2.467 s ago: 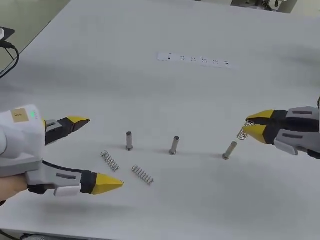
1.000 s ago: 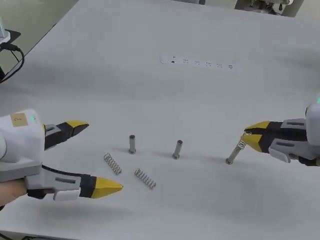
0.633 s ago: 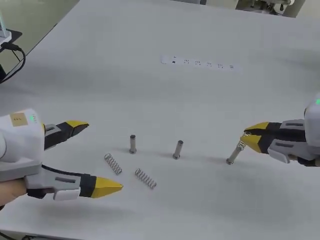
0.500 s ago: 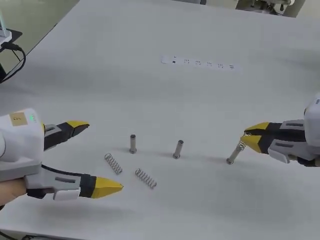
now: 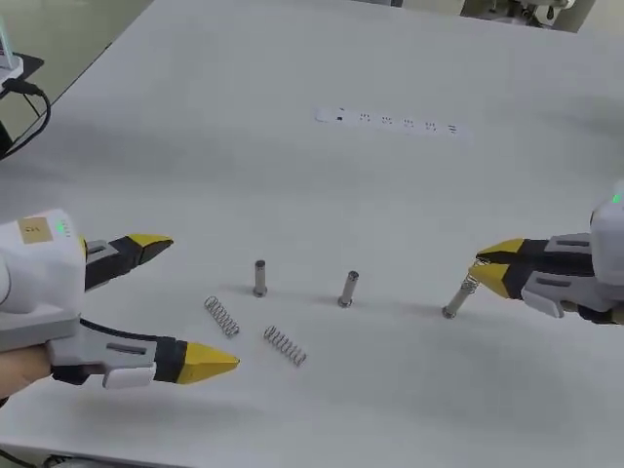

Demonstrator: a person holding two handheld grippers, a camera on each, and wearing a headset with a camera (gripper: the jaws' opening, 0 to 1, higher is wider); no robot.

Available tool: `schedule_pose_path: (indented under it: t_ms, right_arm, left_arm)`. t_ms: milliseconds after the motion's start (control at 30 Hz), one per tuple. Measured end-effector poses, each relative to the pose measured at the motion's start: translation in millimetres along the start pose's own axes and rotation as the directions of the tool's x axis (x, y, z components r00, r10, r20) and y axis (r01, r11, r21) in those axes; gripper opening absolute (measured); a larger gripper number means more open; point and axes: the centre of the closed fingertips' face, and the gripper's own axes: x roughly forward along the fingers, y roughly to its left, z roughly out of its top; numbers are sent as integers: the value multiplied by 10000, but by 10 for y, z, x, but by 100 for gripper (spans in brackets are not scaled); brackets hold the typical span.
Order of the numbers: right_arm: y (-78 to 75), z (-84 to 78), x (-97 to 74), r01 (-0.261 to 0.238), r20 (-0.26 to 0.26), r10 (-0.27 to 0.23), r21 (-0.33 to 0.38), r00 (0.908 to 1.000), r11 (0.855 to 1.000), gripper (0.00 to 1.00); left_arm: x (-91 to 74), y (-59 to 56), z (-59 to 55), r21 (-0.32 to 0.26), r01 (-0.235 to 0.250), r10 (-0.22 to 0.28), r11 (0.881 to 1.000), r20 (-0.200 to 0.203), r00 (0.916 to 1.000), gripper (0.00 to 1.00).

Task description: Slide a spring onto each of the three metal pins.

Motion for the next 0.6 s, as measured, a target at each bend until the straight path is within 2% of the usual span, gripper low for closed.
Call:
schedule_pose_path:
  t_ms: [600]
  right_arm:
    - [3,-82,69,-64,-145,65,28,9999,10000,7]
  left_arm:
    - [6,-15,-5,-78,-43,43,10000,4,10000,97]
